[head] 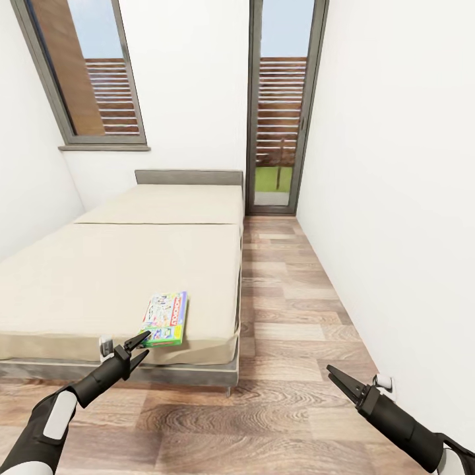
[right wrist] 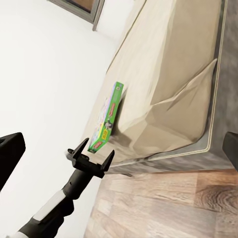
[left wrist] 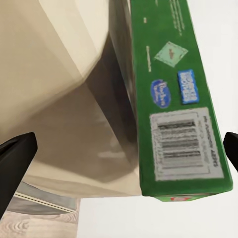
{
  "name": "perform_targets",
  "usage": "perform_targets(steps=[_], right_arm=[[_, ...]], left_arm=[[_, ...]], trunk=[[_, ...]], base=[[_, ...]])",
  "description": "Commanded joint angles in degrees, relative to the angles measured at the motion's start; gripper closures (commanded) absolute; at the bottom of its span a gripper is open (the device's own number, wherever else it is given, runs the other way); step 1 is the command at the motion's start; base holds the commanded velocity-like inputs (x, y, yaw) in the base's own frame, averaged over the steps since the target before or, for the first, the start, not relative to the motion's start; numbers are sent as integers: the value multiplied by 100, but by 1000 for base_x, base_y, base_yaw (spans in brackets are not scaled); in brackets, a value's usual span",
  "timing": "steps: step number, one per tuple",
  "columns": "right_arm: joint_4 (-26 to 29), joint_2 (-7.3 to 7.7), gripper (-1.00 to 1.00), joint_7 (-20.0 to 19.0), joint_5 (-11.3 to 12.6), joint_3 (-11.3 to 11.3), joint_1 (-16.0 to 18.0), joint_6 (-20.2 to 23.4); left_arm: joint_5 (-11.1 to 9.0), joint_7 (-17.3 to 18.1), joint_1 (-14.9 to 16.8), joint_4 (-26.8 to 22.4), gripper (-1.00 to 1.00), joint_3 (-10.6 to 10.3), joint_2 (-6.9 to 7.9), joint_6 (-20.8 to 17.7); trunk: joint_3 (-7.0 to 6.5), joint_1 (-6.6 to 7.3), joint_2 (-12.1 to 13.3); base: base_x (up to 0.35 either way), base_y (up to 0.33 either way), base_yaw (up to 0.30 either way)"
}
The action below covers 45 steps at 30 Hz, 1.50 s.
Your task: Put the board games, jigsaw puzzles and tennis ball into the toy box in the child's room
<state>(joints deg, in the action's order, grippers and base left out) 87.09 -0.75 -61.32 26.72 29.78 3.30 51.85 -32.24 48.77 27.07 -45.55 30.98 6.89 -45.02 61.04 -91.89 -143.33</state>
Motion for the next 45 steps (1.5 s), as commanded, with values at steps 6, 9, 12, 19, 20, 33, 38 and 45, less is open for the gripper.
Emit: perform_targets(steps=[6, 9, 12, 19, 20, 33, 38, 45], right_arm=[[1, -4, -100, -19, 0, 10, 4, 27], [1, -4, -100, -20, 0, 10, 4, 27], [1, -4, -100, -20, 0, 10, 4, 27], [1, -4, -100, -26, 0, 10, 4, 27], [1, -4, -100, -26, 0, 10, 4, 27], [1, -1, -100, -33, 0, 10, 4, 27], [1, 3, -100, -36, 0, 10, 4, 27], [1, 4, -100, -37, 0, 10, 4, 27]], left_arm=[[-107, 18, 44, 2, -100, 13, -3, 19], [-107, 21, 44, 2, -100, 13, -3, 19], [-107, 24, 44, 2, -100, 13, -3, 19], [-107, 26, 44, 2, -100, 13, -3, 19], [-107, 26, 44, 2, -100, 13, -3, 19], [-110, 27, 40, 2, -100, 13, -3, 19], [-111, 27, 41, 2, -100, 15, -3, 17], [-113, 27, 39, 2, -100, 20, -3, 0]], trunk=[[4, 1, -2], [4, 1, -2], [4, 1, -2], [4, 1, -2], [4, 1, -2], [4, 1, -2], [-18, 3, 0], [-173, 22, 9]], base=[[0, 0, 0], [0, 0, 0], [0, 0, 0], [0, 0, 0], [0, 0, 0], [0, 0, 0], [0, 0, 0], [0, 0, 0]])
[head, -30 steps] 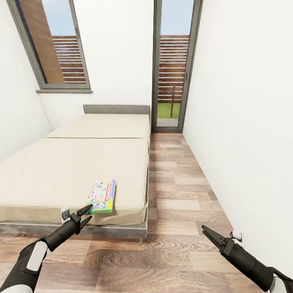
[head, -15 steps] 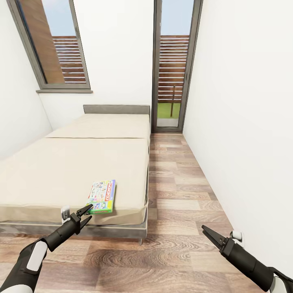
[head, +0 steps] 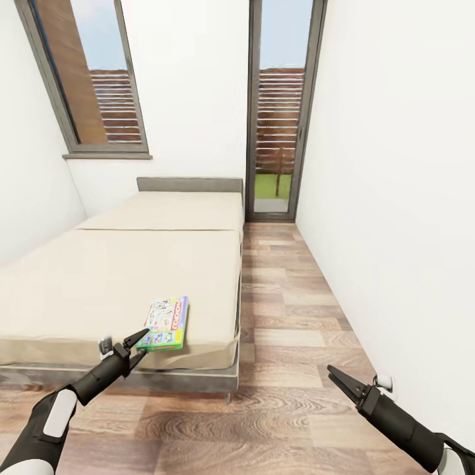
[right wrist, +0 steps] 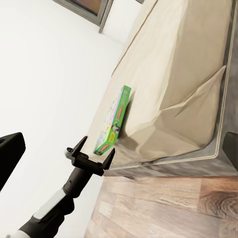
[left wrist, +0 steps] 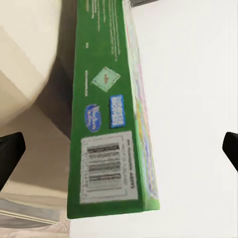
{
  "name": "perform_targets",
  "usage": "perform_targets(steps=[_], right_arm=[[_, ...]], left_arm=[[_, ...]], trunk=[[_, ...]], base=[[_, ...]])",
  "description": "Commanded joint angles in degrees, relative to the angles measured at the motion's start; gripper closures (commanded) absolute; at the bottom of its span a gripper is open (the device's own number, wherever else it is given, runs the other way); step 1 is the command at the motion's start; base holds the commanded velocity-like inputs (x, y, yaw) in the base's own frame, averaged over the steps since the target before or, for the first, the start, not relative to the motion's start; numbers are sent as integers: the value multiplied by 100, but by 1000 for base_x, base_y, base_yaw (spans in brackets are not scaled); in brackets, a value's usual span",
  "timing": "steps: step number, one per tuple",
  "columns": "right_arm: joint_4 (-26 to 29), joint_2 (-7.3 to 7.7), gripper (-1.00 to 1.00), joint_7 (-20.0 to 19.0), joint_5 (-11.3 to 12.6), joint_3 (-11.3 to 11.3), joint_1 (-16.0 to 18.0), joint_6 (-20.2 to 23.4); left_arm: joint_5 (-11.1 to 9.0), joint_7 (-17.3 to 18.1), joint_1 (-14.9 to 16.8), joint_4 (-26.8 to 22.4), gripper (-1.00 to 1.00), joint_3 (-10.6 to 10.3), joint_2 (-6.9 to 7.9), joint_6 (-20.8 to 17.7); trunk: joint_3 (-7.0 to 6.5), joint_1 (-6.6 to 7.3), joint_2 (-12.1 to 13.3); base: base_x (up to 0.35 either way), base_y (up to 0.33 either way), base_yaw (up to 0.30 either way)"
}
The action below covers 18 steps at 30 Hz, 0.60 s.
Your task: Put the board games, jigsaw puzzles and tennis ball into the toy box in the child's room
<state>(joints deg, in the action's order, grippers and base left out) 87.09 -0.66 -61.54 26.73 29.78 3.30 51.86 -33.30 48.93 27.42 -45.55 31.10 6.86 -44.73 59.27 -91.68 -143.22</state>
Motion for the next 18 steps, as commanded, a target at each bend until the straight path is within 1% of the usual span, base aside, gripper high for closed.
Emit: perform_targets(steps=[1, 3, 16, 18], right_arm=[[1, -4, -100, -16, -2, 10, 4, 26], [1, -4, -100, -19, -2, 10, 4, 26], [1, -4, -100, -25, -2, 18, 4, 26], [1, -4, -100, -25, -2, 18, 4, 26]], left_arm=[[-7, 11, 5, 2, -100, 9, -1, -29], [-8, 11, 6, 2, -100, 9, -1, -25], [-9, 11, 2, 2, -100, 10, -1, -27], [-9, 11, 1, 2, -100, 10, -1, -27]], trunk=[[-14, 23, 38], [-50, 67, 119], [-50, 67, 119], [-85, 111, 199]], base=[[0, 0, 0], [0, 0, 0], [0, 0, 0], [0, 0, 0]])
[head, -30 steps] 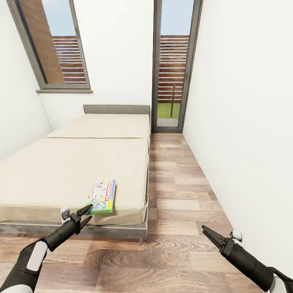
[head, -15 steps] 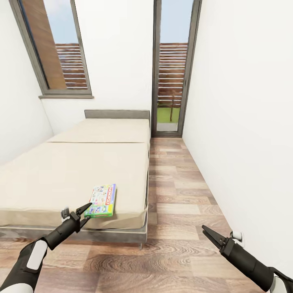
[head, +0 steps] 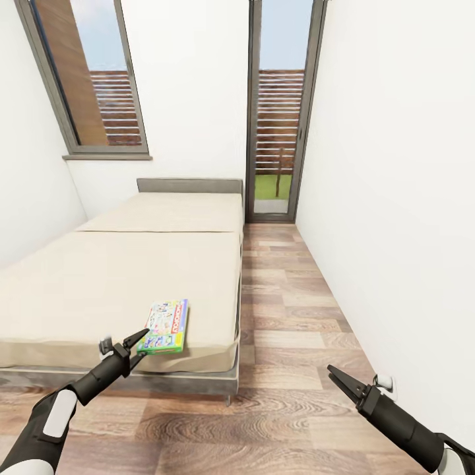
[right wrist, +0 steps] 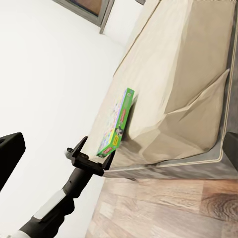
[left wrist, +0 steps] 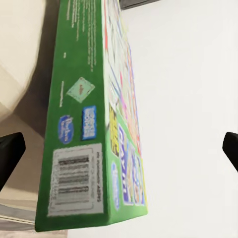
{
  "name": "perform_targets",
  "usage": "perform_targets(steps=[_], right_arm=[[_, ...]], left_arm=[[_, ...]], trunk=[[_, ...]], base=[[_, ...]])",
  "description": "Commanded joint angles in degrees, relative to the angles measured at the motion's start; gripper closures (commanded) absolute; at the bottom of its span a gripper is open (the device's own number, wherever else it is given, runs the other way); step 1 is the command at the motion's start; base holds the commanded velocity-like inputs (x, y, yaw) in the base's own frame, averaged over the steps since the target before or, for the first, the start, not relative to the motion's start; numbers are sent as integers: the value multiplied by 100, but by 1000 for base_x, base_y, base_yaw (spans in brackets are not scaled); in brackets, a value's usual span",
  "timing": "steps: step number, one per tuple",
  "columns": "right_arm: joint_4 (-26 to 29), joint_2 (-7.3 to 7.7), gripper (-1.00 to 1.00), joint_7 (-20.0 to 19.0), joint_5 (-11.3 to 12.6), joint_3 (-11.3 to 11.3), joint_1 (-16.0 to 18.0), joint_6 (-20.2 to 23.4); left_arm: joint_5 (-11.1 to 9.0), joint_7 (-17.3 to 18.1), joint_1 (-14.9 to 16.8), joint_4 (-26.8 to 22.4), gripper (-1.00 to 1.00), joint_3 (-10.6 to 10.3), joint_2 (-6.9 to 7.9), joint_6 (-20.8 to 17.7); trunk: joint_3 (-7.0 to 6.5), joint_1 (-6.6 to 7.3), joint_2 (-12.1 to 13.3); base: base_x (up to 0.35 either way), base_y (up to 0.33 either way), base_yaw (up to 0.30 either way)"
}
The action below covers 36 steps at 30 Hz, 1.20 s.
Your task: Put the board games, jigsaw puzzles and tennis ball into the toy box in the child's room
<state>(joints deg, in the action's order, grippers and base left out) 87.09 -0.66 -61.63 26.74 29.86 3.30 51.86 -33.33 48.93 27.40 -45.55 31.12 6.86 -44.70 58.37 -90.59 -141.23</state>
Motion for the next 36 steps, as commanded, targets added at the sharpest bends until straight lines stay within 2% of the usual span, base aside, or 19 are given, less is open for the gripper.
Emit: perform_targets(steps=[1, 5, 26, 27, 36], right_arm=[[1, -5, -100, -16, -2, 10, 4, 26], [1, -4, -100, -16, -2, 12, 4, 26], [1, -4, -100, -33, -2, 19, 4, 26], [1, -4, -100, -33, -2, 19, 4, 26], [1, -4, -100, -33, -2, 19, 4, 26]], left_arm=[[-7, 11, 5, 2, -100, 7, 0, -30], [-7, 11, 4, 2, -100, 5, 0, -28], [-7, 18, 6, 2, -100, 0, 0, -18], [-7, 18, 7, 2, 100, 0, 0, -17], [-7, 12, 3, 2, 100, 6, 0, -32]], trunk=[[-13, 24, 39], [-85, 112, 200], [-85, 112, 200], [-85, 112, 200], [-85, 112, 200]], base=[[0, 0, 0], [0, 0, 0], [0, 0, 0], [0, 0, 0], [0, 0, 0]])
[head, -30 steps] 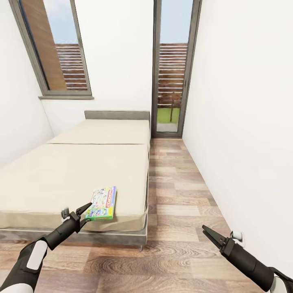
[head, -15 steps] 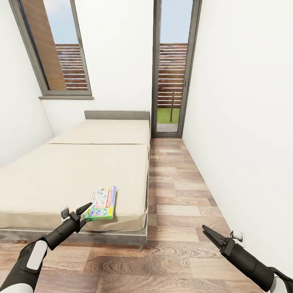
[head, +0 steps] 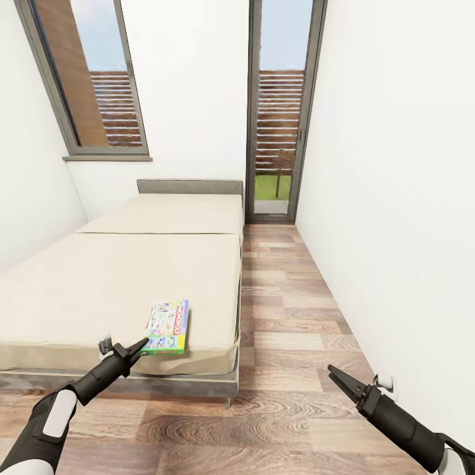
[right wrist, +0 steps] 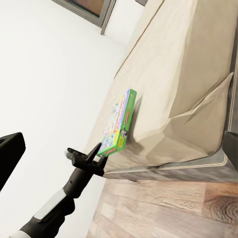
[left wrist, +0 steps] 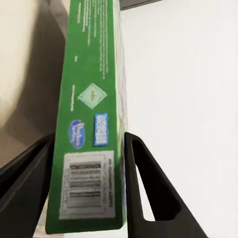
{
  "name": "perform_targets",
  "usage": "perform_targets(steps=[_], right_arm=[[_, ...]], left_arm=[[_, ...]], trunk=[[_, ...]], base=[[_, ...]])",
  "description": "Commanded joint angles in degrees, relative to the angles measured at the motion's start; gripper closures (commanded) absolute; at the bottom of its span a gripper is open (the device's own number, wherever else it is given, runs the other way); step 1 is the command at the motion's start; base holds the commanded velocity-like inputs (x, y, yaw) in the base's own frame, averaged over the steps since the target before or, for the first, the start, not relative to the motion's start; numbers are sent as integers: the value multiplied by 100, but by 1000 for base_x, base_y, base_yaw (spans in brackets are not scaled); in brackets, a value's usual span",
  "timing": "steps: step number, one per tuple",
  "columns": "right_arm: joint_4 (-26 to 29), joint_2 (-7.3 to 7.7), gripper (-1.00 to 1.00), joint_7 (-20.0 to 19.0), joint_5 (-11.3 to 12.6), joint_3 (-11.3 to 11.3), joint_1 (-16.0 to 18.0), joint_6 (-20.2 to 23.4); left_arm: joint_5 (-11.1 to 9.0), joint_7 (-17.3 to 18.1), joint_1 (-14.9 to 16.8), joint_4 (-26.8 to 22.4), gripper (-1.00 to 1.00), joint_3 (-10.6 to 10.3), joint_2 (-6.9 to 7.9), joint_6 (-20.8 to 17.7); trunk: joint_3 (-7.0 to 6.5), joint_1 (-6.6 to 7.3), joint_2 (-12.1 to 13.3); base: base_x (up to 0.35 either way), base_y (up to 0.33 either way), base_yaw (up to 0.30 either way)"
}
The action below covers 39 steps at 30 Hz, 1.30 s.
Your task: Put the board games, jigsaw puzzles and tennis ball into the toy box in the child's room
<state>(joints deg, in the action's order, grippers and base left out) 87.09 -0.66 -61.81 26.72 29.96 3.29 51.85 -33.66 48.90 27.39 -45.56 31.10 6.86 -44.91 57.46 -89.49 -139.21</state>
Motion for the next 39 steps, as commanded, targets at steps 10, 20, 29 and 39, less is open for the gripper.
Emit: perform_targets(steps=[10, 20, 29, 39], right_arm=[[1, -5, -100, -18, 9, 16, 4, 27], [1, 3, -100, -24, 9, 19, 4, 27], [1, 4, -100, -22, 3, 19, 4, 27], [1, 4, -100, -17, -1, 13, 4, 27]], left_arm=[[26, 14, 3, 5, 100, 8, -1, -26], [20, 25, 3, 4, 100, 10, 4, -57], [13, 36, 9, -9, 100, 10, 37, -160], [17, 49, 12, -32, 100, -35, 291, -670]], trunk=[[5, 1, -2], [-174, 221, 399], [-336, 418, 760], [-515, 638, 1161]], base=[[0, 0, 0], [0, 0, 0], [0, 0, 0], [0, 0, 0]])
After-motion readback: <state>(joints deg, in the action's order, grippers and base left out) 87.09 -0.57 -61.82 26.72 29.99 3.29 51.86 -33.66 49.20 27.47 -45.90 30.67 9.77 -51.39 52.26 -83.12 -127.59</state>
